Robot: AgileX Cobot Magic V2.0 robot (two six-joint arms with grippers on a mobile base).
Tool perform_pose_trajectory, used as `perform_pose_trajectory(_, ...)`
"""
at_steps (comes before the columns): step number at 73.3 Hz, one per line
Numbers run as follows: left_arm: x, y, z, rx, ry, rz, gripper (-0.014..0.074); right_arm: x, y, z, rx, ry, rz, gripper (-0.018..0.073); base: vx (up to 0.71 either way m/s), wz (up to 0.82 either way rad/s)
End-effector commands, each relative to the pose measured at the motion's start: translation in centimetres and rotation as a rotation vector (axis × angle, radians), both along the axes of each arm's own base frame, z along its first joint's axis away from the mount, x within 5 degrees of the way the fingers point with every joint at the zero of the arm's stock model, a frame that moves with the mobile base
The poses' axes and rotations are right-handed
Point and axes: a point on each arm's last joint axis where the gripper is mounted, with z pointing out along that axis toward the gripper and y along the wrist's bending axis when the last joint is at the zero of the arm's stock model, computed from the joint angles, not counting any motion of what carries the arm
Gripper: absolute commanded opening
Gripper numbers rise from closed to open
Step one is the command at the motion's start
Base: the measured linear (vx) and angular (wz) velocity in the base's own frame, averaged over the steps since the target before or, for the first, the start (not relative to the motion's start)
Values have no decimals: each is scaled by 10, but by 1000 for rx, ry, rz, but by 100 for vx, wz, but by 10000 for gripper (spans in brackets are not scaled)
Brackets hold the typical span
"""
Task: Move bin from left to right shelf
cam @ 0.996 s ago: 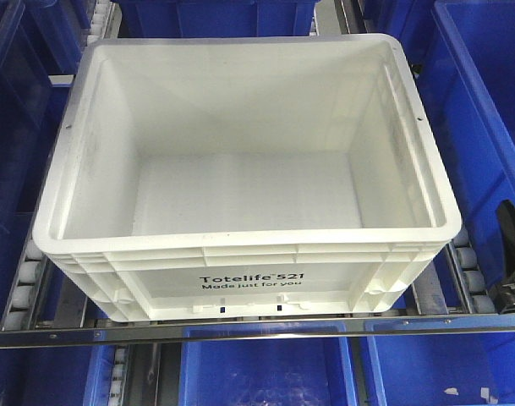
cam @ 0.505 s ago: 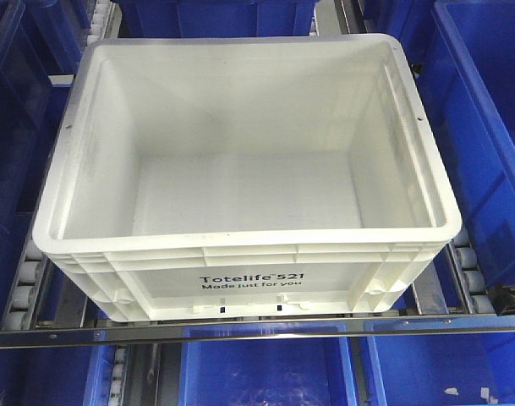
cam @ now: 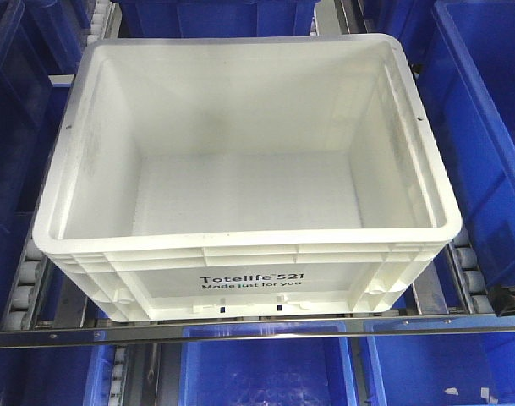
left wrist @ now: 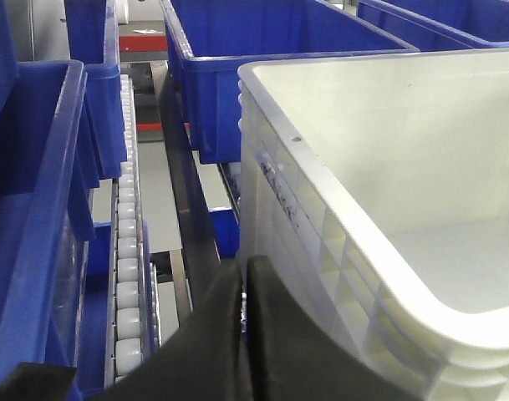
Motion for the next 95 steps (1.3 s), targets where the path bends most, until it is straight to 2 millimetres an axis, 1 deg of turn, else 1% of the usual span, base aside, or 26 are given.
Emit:
perform_pose_trajectory(1, -1, 1, 16, 8, -113, 12, -8, 3, -2, 15, -3, -84, -21, -8, 0, 0)
perform_pose_trajectory(7, -9, 2, 16, 20, -154, 10, -8, 3, -2, 15, -3, -84, -21, -8, 0, 0)
perform_pose_trajectory(11, -16, 4, 11, 35, -184, 10, -8, 3, -2, 15, -3, -84, -21, -8, 0, 0)
perform_pose_trajectory(23, -29, 6, -22, 41, -217, 12, -8, 3, -2, 15, -3, -84, -21, -8, 0, 0)
perform_pose_trajectory(27, -32, 6, -31, 36, -231, 12, -8, 3, -2, 15, -3, -84, -21, -8, 0, 0)
perform_pose_trajectory(31, -36, 6, -35, 35, -239, 8, -8, 3, -2, 15, -3, -84, -21, -8, 0, 0)
perform_pose_trajectory(48, -35, 6, -37, 43, -214, 4, -8, 3, -2, 15, -3, -84, -21, -8, 0, 0)
perform_pose_trajectory(95, -35, 6, -37, 42, -214, 4, -8, 3, -2, 15, -1, -84, -22, -8, 0, 0)
